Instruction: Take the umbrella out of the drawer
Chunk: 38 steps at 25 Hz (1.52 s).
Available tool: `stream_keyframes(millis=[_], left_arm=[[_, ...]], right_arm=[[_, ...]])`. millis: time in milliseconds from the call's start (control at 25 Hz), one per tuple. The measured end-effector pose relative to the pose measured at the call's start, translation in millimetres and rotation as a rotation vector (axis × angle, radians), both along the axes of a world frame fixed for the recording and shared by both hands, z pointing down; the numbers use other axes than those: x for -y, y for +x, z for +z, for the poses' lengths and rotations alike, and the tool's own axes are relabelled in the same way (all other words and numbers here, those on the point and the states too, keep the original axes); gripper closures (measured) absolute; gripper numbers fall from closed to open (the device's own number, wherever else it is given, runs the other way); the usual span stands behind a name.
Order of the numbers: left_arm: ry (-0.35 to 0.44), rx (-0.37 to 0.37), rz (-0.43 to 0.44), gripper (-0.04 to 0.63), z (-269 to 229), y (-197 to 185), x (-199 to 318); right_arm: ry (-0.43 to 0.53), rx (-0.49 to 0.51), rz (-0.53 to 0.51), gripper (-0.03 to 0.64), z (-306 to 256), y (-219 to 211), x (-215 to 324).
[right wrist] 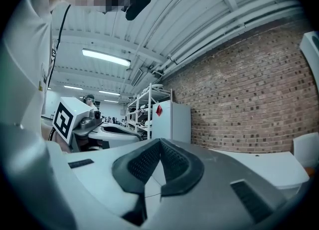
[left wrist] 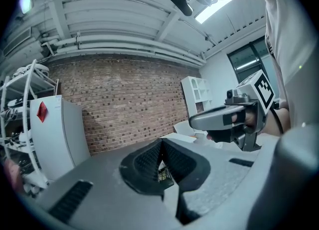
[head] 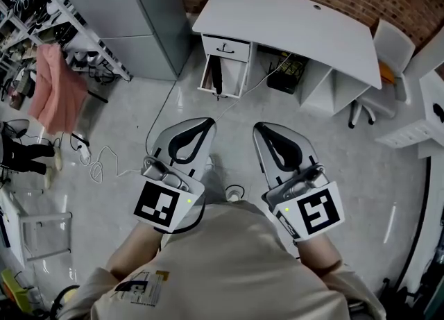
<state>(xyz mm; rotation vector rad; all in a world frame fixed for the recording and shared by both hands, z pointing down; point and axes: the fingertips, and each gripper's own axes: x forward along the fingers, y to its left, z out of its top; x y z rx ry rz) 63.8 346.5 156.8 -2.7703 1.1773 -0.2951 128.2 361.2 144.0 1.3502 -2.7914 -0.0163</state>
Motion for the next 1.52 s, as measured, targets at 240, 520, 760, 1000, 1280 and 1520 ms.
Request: stream_keyframes(millis=[240,520,760,1000,1280,1520], left_arm=[[0.017,0.002,-0.005,0.588,12,2,12],[0.016,-0.018,-0.009,0.588,23,-9,35],[0.021,-0.024,-0.001,0.588,30,-20,68],[0.01,-0.041,0.008,0.588,35,-37,110],[-0.009,-0.054,0.031,0.588,44,-58,177],[0.002,-0.015,0.05,0.588,44,-85,248]], right_arm=[[-0.003,-0.017,-0.019,0.609,14,-2,15],[-0.001,-0.036,-0.033,0.609,24,-17,39],[-0.019,-0.047,-0.021,0.609,34,-27,70],[-0.052,-0.059,-0.019,0.609,45,-45,112],[-0.083,-0.08,-0.009,0.609,57,-71,182],[-0.118,-0.106,0.002,0.609,60,-102,253]])
